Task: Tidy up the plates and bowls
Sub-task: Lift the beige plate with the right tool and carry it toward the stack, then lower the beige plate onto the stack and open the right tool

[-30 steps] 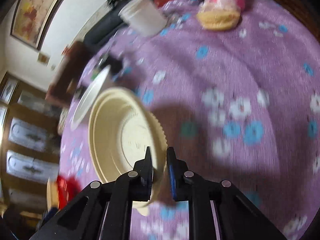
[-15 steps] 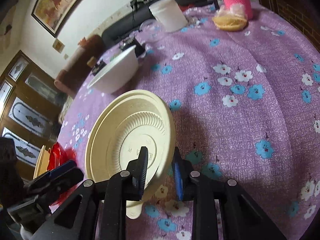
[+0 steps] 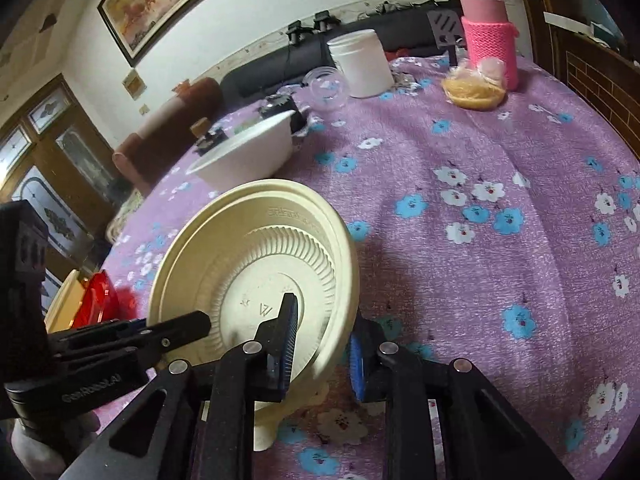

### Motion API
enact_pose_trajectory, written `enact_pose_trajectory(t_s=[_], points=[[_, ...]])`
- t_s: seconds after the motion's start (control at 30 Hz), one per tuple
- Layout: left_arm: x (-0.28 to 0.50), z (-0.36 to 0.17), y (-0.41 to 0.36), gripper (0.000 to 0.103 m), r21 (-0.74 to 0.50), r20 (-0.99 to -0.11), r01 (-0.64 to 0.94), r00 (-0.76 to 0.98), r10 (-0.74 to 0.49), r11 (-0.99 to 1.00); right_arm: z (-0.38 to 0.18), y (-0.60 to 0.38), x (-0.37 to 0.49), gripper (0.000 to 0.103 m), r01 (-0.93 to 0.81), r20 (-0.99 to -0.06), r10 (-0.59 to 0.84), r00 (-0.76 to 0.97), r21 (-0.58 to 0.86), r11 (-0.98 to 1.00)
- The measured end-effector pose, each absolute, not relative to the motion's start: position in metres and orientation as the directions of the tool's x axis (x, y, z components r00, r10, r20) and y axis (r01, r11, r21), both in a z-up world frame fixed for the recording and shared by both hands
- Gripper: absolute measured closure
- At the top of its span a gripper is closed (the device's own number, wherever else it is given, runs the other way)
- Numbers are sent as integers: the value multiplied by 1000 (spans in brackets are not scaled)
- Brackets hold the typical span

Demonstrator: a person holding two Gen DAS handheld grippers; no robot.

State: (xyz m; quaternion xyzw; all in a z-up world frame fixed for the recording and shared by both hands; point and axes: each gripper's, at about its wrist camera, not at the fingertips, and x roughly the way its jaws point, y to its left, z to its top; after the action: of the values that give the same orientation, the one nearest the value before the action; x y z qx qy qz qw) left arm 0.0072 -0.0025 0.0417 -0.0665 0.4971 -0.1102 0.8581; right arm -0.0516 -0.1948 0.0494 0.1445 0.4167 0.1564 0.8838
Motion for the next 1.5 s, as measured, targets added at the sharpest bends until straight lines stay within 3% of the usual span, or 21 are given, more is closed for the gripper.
enact_pose_trajectory(t_s=[0.43,0.77,0.93,1.2,1.5], points=[[-64,111,70,81,-193,-766,41,618,-177,980,97,-126,-75,78,-333,-622,539,568,425,842],[-145,183,198,78,-184,-670,-195,742,22,963,175,11,-97,78,-606,-527,708,470,390,693],[-168,193,235,70,-162,-644,-275,757,110,948,185,76,-121,76,-702,-501,745,441,325,634],[-164,175,246,68,-192,-670,-263,739,69,946,148,90,-109,75,-687,-574,711,406,321,652],[-158,172,236,68,-186,-679,-222,733,38,957,142,70,-101,75,-659,-575,706,412,347,667]])
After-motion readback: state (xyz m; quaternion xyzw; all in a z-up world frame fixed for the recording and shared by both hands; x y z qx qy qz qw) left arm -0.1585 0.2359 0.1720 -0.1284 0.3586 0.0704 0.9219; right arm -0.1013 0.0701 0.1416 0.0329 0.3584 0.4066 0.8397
